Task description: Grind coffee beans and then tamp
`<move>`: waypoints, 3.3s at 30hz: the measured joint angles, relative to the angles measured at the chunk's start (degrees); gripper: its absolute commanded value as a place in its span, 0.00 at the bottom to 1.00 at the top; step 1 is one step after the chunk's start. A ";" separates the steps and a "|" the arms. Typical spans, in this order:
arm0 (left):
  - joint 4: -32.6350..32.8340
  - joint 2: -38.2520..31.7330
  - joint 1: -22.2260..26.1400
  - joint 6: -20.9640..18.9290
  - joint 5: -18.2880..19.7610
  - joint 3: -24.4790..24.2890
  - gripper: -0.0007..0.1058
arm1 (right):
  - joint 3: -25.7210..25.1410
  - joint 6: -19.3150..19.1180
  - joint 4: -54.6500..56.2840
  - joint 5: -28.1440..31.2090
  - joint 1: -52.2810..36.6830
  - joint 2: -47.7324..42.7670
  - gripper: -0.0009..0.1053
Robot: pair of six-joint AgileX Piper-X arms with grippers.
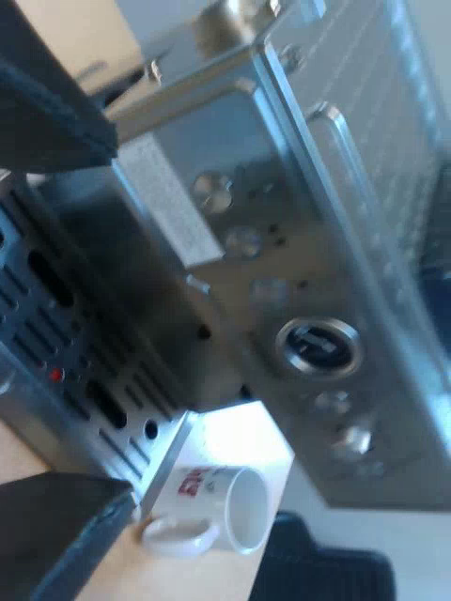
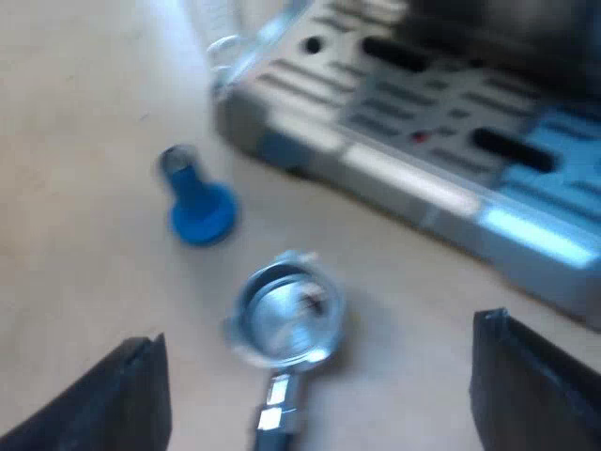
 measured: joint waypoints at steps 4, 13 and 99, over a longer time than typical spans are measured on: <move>0.00 0.00 2.78 0.00 -2.80 -0.30 0.45 | -2.67 -3.42 3.75 -1.30 -9.23 0.00 0.64; 0.08 0.00 14.46 -3.23 -7.70 -0.30 0.24 | -3.44 -6.28 6.72 -15.30 -32.54 0.00 0.64; 28.78 -25.49 15.46 -5.64 -17.11 9.11 0.54 | 17.18 -17.30 23.19 -33.66 -60.76 -40.40 0.64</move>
